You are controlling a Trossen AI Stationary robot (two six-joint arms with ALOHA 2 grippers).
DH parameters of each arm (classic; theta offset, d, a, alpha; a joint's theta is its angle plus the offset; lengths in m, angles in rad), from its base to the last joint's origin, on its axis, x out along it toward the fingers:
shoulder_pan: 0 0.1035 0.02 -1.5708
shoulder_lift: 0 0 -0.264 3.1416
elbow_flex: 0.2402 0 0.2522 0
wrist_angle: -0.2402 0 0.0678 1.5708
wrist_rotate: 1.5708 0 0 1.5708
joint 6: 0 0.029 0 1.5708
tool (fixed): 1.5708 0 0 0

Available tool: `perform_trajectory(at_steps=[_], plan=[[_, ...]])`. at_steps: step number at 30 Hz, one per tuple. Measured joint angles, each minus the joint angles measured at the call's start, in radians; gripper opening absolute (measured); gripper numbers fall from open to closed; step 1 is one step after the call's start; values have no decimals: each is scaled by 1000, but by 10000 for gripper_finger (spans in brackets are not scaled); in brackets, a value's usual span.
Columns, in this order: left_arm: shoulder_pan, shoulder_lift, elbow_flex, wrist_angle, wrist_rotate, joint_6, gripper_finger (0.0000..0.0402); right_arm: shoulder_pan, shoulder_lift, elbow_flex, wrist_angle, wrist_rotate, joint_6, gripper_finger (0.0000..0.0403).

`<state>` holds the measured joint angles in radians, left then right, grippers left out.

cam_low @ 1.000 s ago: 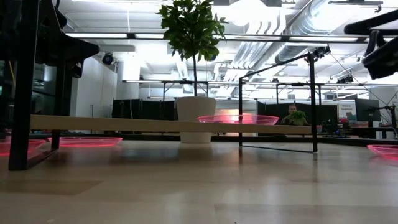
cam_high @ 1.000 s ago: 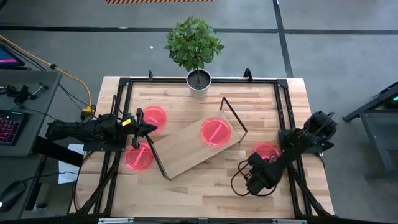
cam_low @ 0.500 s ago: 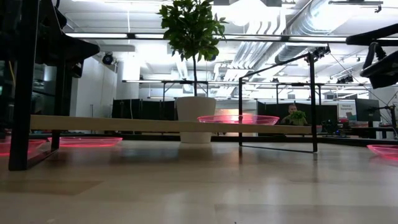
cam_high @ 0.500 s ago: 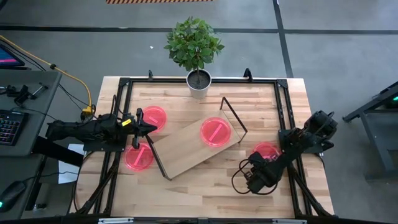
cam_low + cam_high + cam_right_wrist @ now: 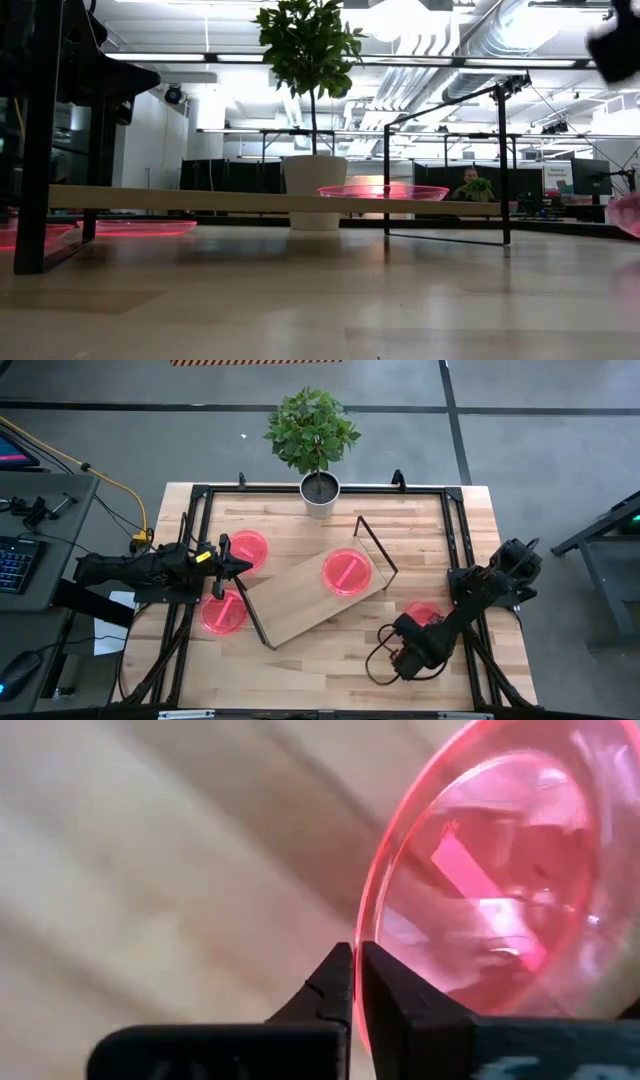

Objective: Place and stack plates onto a shelf
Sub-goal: Stack the pink plate on top of the pink plate on the shelf

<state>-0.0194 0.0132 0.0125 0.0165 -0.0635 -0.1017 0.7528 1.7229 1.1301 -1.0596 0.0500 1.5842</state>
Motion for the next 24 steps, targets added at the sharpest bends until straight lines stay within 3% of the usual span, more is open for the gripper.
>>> perform_trajectory(at_steps=[7,13,16,19,24], plan=[[0,0,0,0,0,0,0,0,0,244,5,22,-223,0],[0,0,0,0,0,0,0,-16,-1,365,128,256,-507,0],[0,0,0,0,0,0,0,-51,-1,381,176,295,-627,0],[0,0,0,0,0,0,0,-81,-1,376,151,290,-629,0],[0,0,0,0,0,0,0,-93,-1,311,130,276,-492,0]])
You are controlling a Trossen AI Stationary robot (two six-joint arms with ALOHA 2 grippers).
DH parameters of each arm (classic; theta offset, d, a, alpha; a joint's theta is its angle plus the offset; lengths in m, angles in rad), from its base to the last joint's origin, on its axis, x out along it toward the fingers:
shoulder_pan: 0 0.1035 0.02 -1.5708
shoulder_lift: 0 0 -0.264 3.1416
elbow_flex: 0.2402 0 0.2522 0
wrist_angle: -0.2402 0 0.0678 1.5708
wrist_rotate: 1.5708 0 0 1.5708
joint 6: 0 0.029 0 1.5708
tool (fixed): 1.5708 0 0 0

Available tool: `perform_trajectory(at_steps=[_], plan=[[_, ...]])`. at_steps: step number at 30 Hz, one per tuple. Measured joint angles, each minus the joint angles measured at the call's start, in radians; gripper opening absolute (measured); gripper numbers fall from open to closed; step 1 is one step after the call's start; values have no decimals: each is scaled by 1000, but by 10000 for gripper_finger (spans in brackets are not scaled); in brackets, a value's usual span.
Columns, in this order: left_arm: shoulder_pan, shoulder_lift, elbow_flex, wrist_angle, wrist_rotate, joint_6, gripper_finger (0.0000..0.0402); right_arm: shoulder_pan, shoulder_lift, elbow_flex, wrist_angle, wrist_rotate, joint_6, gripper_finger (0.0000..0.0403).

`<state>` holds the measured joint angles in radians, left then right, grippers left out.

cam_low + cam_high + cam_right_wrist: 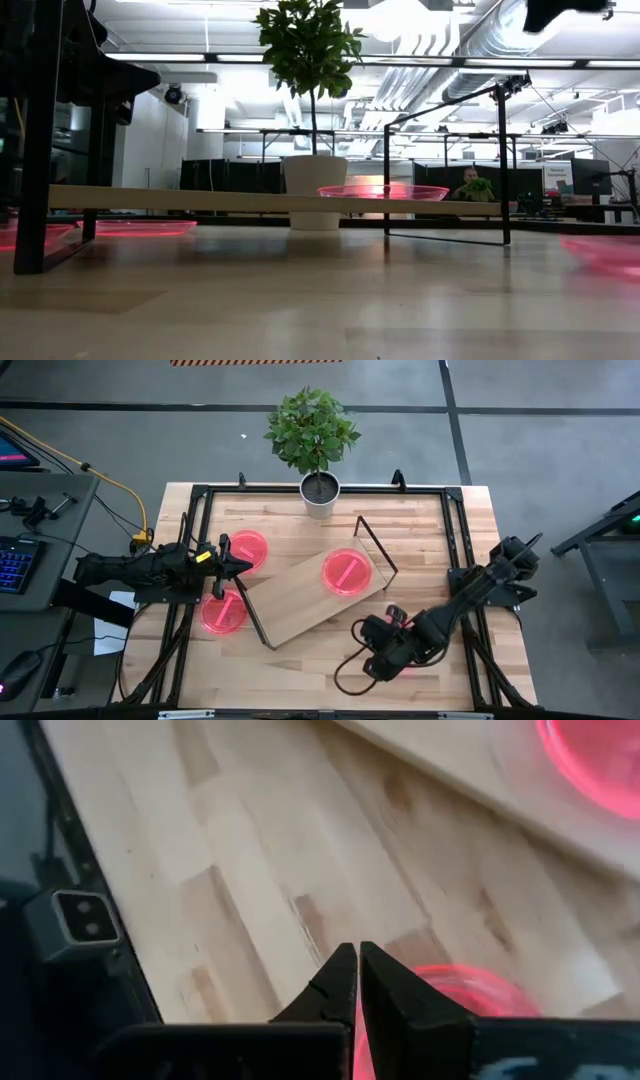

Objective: Place and stack plates onto a shelf
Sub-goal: Stack the pink plate on top of the pink plate on the shelf

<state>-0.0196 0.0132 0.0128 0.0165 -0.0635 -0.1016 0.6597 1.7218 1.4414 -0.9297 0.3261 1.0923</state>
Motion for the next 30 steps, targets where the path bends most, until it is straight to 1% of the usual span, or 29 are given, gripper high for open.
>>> perform_trajectory(at_steps=[2,5,7,10,14,17,19,21,23,27,30], plan=[[0,0,0,0,0,0,0,1,0,-42,36,-16,56,0],[0,0,0,0,0,0,0,7,0,-109,105,-74,140,2],[0,0,0,0,0,0,0,17,0,-150,135,-77,205,11],[0,0,0,0,0,0,0,32,0,-208,192,-83,278,41],[0,0,0,0,0,0,0,42,0,-267,277,-65,323,98],[0,0,0,0,0,0,0,32,35,-266,372,-76,307,131],[0,0,0,0,0,0,0,16,82,-229,387,-128,254,141],[0,0,0,0,0,0,0,-4,142,-167,325,-193,208,143],[0,0,0,0,0,0,0,-16,203,-94,190,-227,190,144],[0,0,0,0,0,0,0,-22,311,41,-105,-222,203,144],[0,0,0,0,0,0,0,-19,360,109,-204,-222,217,144]])
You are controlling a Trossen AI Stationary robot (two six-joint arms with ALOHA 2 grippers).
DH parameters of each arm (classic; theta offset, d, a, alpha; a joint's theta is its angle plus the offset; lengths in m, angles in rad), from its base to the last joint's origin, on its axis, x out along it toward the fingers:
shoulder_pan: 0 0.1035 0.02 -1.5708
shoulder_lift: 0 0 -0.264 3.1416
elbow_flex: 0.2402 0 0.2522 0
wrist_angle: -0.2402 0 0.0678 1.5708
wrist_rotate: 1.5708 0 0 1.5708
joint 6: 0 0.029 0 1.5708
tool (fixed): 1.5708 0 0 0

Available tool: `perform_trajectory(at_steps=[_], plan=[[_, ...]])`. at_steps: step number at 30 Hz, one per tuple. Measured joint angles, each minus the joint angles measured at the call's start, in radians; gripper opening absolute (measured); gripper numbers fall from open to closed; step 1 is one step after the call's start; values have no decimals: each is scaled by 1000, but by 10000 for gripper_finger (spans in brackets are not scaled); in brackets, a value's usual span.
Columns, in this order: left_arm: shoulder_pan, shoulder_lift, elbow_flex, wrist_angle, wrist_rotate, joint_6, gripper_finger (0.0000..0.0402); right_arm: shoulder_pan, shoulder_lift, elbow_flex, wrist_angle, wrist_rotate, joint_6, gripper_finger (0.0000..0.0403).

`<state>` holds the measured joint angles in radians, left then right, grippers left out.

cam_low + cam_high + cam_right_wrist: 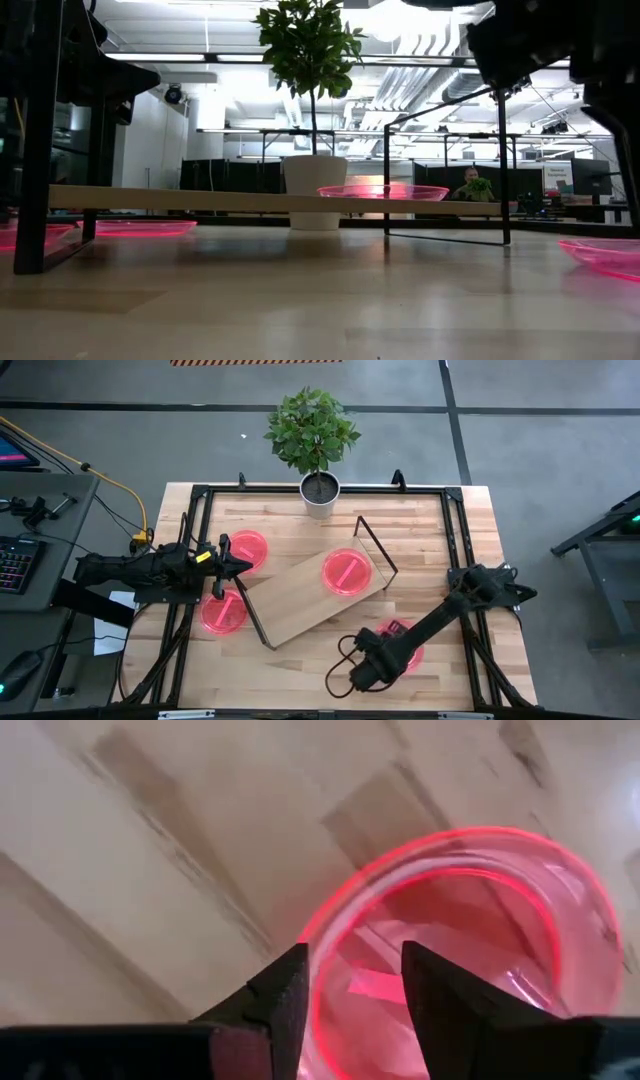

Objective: Place and stack plates onto a shelf
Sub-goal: Stack the pink plate on top of the pink plate on the shelf

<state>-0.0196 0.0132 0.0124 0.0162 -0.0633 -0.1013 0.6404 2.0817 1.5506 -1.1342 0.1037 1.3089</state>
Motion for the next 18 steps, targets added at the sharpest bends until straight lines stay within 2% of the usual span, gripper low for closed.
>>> perform_trajectory(at_steps=[8,18], plan=[[0,0,0,0,0,0,0,1,26,32,51,-3,61,144],[0,0,0,0,0,0,0,1,25,-53,122,-46,158,144]])
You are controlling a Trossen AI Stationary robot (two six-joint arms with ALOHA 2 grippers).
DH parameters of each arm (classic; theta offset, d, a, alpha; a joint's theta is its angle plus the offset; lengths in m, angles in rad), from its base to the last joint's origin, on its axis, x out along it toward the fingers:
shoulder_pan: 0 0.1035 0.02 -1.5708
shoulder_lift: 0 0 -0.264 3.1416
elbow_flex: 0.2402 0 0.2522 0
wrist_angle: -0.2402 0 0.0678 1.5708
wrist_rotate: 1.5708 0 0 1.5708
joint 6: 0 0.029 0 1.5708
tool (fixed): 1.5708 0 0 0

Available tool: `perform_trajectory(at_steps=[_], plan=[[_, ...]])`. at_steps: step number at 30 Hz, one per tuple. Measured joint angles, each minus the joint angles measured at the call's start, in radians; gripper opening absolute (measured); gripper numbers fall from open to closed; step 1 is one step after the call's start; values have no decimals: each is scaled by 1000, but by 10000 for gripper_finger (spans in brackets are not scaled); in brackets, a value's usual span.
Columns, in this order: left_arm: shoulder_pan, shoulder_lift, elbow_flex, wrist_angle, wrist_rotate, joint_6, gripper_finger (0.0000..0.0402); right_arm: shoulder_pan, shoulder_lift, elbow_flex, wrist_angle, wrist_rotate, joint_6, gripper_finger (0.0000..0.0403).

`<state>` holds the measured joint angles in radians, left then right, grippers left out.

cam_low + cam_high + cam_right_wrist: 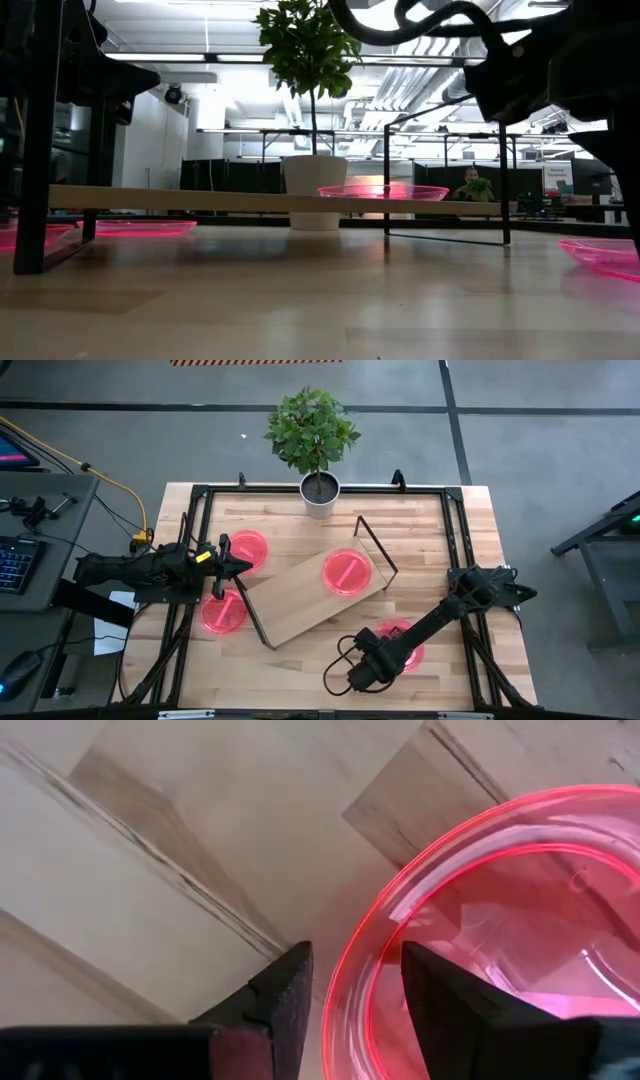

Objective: Place and stack plates onto a shelf
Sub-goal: Stack the pink plate on top of the pink plate on the shelf

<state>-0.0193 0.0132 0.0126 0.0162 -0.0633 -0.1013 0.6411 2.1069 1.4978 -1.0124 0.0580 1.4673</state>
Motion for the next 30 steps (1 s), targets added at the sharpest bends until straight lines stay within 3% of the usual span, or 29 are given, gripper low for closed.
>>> perform_trajectory(at_steps=[6,13,20,30], plan=[[0,0,0,0,0,0,0,0,-1,-5,-19,7,17,131],[0,0,0,0,0,0,0,2,1,-9,-123,19,-11,11],[0,0,0,0,0,0,0,10,2,26,-178,10,-76,2],[0,0,0,0,0,0,0,10,3,279,-256,49,-322,0]])
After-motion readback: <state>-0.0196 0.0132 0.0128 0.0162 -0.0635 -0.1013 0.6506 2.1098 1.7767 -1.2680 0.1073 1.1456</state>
